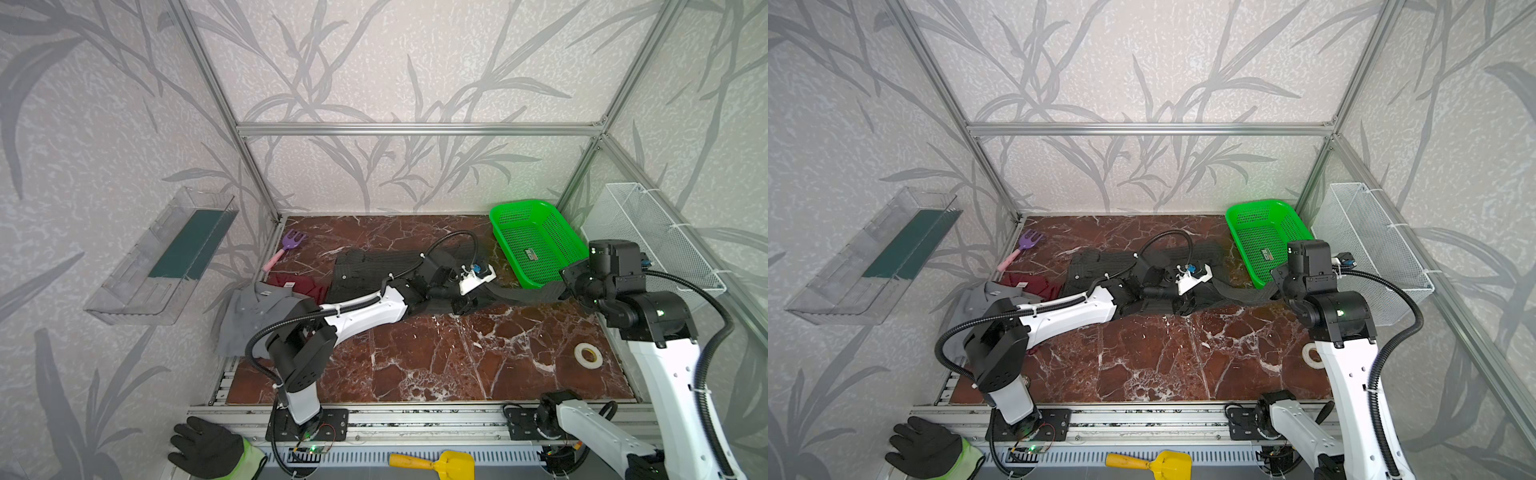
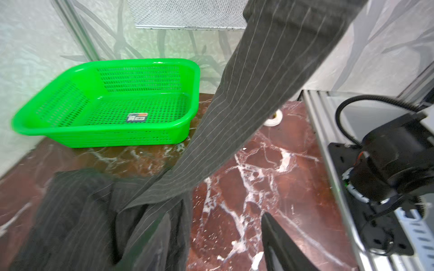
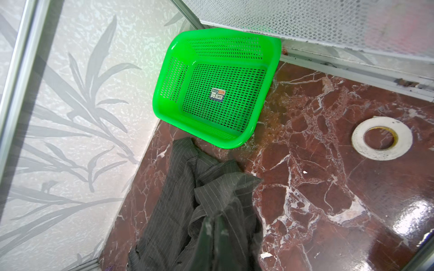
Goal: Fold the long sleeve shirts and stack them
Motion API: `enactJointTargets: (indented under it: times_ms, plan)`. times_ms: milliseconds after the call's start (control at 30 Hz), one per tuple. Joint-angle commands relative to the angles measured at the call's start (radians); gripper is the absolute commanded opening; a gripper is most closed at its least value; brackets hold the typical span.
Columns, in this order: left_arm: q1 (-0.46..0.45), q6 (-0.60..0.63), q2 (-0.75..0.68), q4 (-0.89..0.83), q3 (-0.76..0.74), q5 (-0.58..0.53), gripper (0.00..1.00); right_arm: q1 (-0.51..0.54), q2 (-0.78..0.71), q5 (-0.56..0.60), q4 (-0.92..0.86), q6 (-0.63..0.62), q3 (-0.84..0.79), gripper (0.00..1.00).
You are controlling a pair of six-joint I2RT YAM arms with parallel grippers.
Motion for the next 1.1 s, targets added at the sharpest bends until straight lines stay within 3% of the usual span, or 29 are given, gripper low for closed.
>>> enactJointTargets:
  times_ms: [0,133,333,600,900,1067]
  plan:
    - [-0.038,0.181,-0.017,0.156,-0.091,-0.213,0.63,-0.004,0.006,-0.031,-0.004,0.035,0.045,0.00]
    - [-0.126,0.349,0.017,0.289,-0.170,-0.396,0.63,-0.006,0.027,-0.051,-0.010,0.057,0.061,0.00]
    - [-0.180,0.426,0.113,0.584,-0.236,-0.551,0.66,-0.006,0.025,-0.057,-0.012,0.068,0.063,0.00]
    - [-0.236,0.609,0.307,0.807,-0.159,-0.640,0.68,-0.006,0.032,-0.072,-0.011,0.076,0.069,0.00]
    - [-0.259,0.696,0.454,0.816,0.001,-0.634,0.67,-0.006,0.037,-0.111,-0.001,0.082,0.067,0.00]
    - [-0.259,0.736,0.547,0.776,0.131,-0.651,0.55,-0.006,0.028,-0.120,0.002,0.085,0.056,0.00]
